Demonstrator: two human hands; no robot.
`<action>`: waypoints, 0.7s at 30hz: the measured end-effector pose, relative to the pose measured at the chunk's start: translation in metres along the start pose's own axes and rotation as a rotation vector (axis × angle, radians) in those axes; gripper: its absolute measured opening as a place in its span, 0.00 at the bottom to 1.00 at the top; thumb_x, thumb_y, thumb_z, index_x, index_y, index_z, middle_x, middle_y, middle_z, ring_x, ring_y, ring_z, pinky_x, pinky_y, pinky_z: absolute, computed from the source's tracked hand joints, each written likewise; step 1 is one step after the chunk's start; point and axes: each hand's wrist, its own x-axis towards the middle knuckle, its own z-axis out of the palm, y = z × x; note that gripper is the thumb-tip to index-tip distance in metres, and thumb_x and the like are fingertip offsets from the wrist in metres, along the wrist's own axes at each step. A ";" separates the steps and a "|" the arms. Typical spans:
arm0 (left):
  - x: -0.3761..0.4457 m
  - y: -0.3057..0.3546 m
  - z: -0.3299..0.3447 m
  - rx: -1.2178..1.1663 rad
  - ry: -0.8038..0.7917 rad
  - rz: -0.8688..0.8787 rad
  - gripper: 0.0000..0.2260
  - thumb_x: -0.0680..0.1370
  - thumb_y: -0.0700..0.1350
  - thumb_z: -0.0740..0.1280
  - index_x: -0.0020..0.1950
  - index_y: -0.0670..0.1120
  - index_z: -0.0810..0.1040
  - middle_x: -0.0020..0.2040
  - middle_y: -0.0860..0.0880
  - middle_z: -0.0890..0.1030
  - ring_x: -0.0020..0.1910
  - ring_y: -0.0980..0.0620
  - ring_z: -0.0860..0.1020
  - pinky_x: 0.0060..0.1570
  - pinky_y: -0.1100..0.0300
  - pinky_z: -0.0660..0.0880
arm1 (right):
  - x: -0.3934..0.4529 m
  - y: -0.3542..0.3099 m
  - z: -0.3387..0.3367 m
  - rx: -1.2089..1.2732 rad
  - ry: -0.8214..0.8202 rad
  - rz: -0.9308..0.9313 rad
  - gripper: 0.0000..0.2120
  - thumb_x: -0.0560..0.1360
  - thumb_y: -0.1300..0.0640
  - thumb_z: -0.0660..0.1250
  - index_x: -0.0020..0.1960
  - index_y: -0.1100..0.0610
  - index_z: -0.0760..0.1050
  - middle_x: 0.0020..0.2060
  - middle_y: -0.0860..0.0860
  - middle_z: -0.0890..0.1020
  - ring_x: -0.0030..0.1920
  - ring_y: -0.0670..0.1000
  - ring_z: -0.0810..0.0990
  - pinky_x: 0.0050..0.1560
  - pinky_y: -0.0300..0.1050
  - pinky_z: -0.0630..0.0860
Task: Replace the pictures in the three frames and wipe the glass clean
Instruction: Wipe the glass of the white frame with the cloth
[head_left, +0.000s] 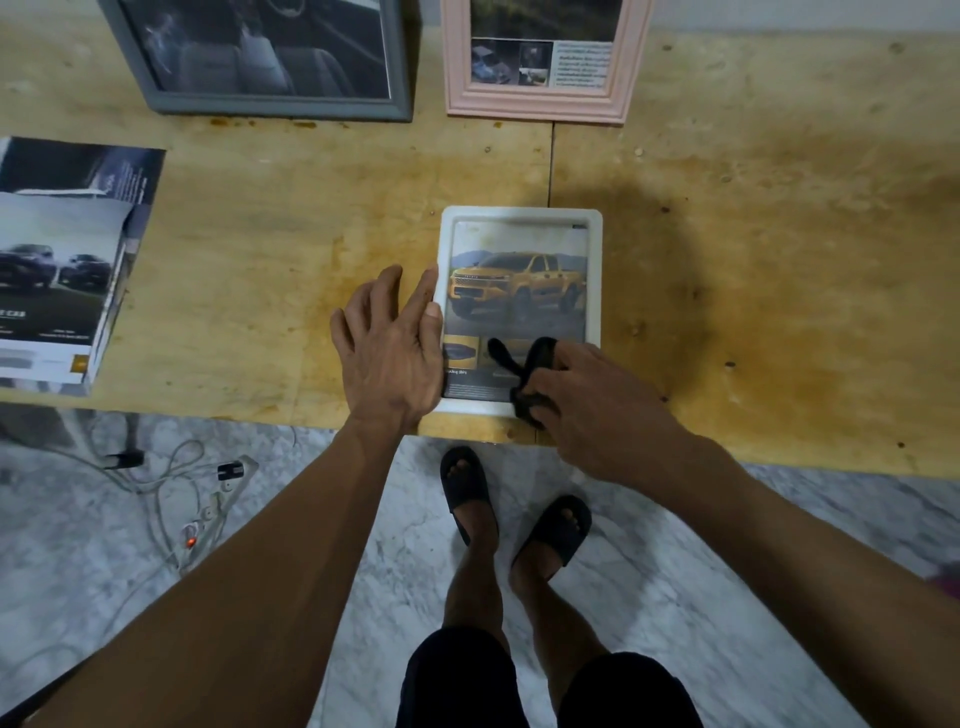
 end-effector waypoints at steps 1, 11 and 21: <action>0.000 0.000 0.000 0.000 -0.002 0.002 0.21 0.86 0.55 0.49 0.78 0.60 0.63 0.78 0.49 0.63 0.75 0.45 0.59 0.72 0.37 0.56 | 0.003 0.003 -0.005 0.003 -0.090 0.036 0.05 0.77 0.58 0.67 0.52 0.54 0.79 0.50 0.52 0.76 0.50 0.51 0.74 0.40 0.39 0.64; 0.000 -0.004 0.003 0.014 0.010 0.019 0.21 0.85 0.57 0.48 0.78 0.60 0.63 0.78 0.49 0.64 0.75 0.44 0.60 0.71 0.37 0.58 | 0.066 0.024 -0.016 -0.012 0.301 0.540 0.25 0.81 0.54 0.57 0.76 0.60 0.60 0.66 0.60 0.64 0.64 0.63 0.64 0.60 0.55 0.65; 0.001 -0.003 0.002 0.018 -0.009 0.012 0.22 0.85 0.58 0.47 0.78 0.61 0.62 0.78 0.49 0.64 0.75 0.44 0.59 0.71 0.36 0.57 | 0.122 0.006 -0.003 -0.005 0.354 0.441 0.13 0.76 0.59 0.63 0.59 0.58 0.77 0.61 0.56 0.73 0.63 0.58 0.68 0.55 0.53 0.67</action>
